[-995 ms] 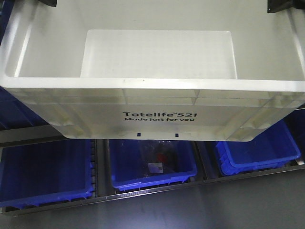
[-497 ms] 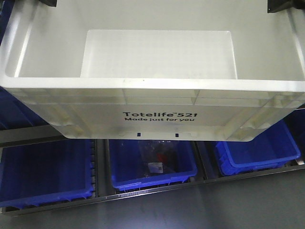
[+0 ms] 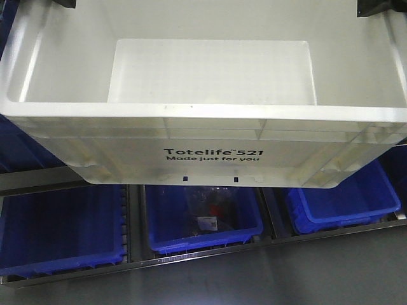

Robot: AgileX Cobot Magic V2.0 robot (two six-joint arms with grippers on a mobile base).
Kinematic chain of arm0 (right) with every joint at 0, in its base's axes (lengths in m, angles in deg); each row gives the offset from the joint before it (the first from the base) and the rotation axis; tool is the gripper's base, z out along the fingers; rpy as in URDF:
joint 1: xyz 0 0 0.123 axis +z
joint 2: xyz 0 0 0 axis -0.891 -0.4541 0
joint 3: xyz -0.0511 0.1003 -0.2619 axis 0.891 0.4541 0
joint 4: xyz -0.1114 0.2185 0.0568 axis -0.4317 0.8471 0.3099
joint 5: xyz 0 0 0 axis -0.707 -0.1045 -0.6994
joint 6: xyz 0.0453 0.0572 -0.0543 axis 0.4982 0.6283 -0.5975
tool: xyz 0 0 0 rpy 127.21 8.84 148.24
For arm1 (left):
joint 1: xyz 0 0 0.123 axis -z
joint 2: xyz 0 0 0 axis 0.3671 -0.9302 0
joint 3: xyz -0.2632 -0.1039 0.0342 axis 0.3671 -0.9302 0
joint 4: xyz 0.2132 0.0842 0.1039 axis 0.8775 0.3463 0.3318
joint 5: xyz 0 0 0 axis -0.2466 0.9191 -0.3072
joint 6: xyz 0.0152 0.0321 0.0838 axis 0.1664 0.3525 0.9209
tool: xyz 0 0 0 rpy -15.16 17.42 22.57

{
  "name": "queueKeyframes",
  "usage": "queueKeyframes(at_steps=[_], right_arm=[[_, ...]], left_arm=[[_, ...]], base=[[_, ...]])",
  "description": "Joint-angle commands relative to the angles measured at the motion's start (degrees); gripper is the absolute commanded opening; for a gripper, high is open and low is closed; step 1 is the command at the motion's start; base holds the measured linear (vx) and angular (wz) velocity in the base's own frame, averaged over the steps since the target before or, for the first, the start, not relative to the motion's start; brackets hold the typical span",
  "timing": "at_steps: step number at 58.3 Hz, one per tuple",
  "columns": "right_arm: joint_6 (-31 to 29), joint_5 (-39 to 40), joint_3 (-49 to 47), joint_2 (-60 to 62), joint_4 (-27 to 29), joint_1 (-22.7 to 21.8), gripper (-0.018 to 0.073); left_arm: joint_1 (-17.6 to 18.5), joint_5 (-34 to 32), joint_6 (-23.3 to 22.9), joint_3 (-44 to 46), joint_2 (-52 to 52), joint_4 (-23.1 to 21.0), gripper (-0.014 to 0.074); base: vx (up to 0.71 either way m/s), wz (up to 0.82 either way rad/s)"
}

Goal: Place moving items into box and shelve

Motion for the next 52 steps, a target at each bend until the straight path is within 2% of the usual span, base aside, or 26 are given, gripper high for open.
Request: queueKeyframes(at_steps=[1,18,36,52], right_arm=[[-1.07,7.44,-2.44,2.48,1.05,-0.16,-0.0004],[-2.8,5.47,-2.44,2.48,0.71,-0.16,-0.0004],[-4.13,7.31,-2.44,2.48,0.71,-0.16,-0.0004],[-5.8,10.12,-0.81,2.6,0.65,-0.16,-0.0004]], left_arm=[[0.46,-8.31,1.34,2.45,2.76,-1.66,-0.0001],[0.46,-8.73,3.38,2.4,2.74,-1.53,-0.0001],[0.51,-8.85,4.92,1.79,1.37,-2.35,-0.0001],[1.73,-16.1,6.33,-5.75,1.07,-3.01,-0.0001]], base=[[0.0,0.0],[0.0,0.0],[0.0,0.0],[0.0,0.0]])
